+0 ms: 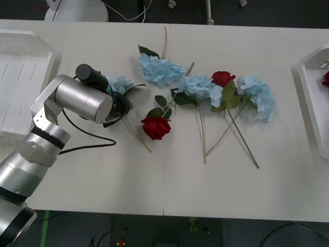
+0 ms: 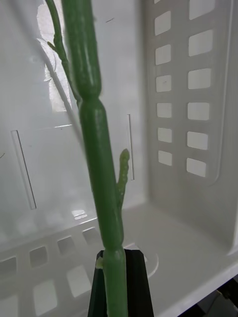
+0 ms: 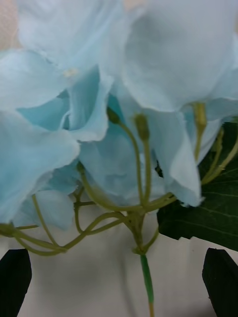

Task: Put the red flowers into the right box and the blue flowers into the left box

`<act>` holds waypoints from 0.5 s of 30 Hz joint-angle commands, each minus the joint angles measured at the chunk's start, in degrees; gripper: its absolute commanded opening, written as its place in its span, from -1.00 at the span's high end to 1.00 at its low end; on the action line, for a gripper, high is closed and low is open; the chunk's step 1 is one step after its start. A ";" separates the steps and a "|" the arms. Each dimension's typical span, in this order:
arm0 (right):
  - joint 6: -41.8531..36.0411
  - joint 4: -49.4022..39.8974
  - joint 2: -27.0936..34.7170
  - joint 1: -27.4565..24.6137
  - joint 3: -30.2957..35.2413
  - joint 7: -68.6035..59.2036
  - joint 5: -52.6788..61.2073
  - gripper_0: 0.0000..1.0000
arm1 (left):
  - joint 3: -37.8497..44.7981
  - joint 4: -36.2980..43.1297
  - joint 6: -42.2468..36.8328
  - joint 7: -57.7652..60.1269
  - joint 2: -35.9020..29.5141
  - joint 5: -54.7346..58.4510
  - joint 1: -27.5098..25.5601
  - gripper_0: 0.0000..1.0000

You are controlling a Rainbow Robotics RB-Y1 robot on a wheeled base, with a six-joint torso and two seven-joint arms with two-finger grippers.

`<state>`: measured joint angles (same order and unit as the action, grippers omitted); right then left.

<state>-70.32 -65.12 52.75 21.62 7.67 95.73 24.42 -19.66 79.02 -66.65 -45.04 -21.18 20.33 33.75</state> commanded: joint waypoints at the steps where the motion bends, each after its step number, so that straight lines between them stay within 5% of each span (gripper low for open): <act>1: 2.55 1.22 -1.15 1.94 0.50 0.59 -1.57 1.00 | -2.04 -1.68 1.43 -0.05 0.79 -1.53 2.98 -0.65; 4: 3.26 1.66 -1.07 1.94 0.50 0.42 -1.22 0.89 | -2.84 -2.74 1.96 -0.22 0.79 -2.67 2.98 -0.06; 6: 3.43 1.75 -1.15 1.94 0.50 0.24 -1.31 0.49 | -3.27 -3.26 2.22 -0.40 0.79 -3.20 2.98 0.12; 9: 3.79 1.66 -1.07 1.94 0.68 0.15 -1.13 -0.01 | -3.54 -3.79 2.49 -0.57 0.79 -3.11 2.98 1.00; 12: 4.14 1.75 -1.15 1.94 1.03 0.15 -0.43 -0.43 | -3.45 -3.70 2.49 -0.66 0.79 -3.20 2.98 1.00; 15: 4.05 1.75 -1.07 2.03 2.35 0.15 1.77 -0.61 | -2.84 -2.74 2.40 -0.57 0.62 -3.20 2.98 1.00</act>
<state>-66.79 -63.30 52.34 21.66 7.74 95.73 24.28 -22.12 75.21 -64.84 -45.06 -21.18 17.58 34.01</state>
